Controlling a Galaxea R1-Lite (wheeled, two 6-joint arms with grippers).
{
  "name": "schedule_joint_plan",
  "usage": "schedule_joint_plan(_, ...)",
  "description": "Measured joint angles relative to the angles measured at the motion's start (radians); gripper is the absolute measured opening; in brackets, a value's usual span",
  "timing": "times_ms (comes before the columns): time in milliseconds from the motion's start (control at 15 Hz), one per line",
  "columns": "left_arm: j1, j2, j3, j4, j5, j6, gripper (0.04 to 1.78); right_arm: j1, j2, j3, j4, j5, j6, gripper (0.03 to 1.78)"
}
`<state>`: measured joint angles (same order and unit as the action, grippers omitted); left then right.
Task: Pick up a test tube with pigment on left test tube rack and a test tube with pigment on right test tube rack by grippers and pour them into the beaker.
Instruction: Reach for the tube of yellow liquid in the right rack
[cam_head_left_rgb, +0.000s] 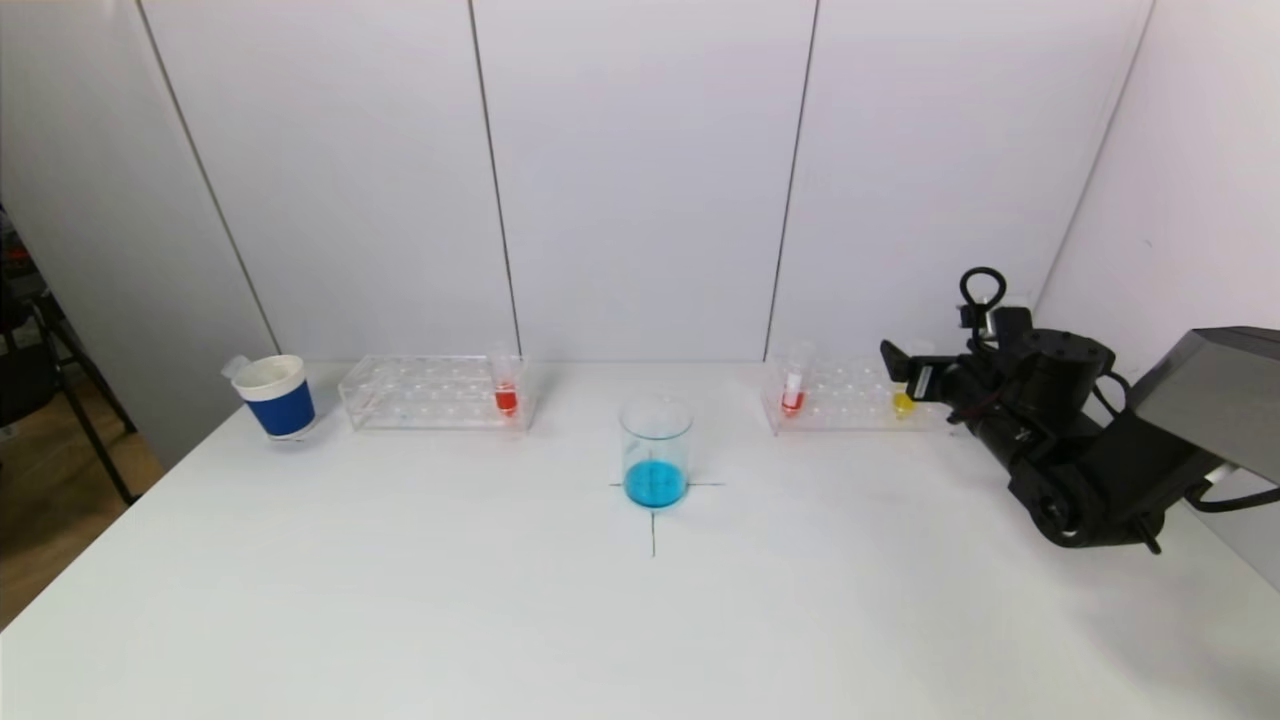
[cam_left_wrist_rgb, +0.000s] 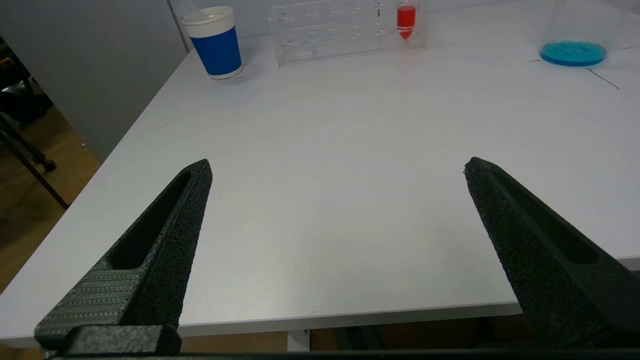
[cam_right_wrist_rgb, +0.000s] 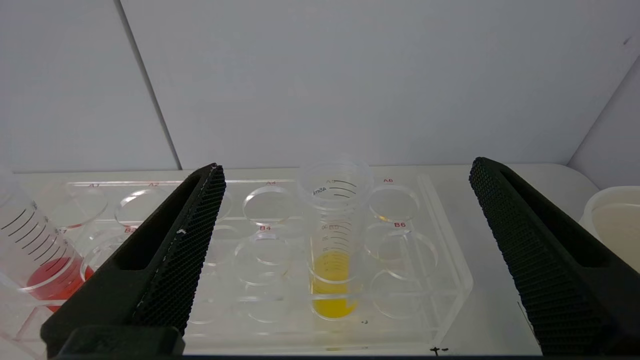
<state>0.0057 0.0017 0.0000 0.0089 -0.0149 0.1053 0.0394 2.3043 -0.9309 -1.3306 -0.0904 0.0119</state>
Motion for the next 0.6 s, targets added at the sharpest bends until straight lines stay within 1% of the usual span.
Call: schedule_joint_plan(600, 0.000, 0.000, 0.000, 0.000, -0.001, -0.001, 1.76, 0.003, 0.054, -0.027, -0.016, -0.004, -0.001, 1.77)
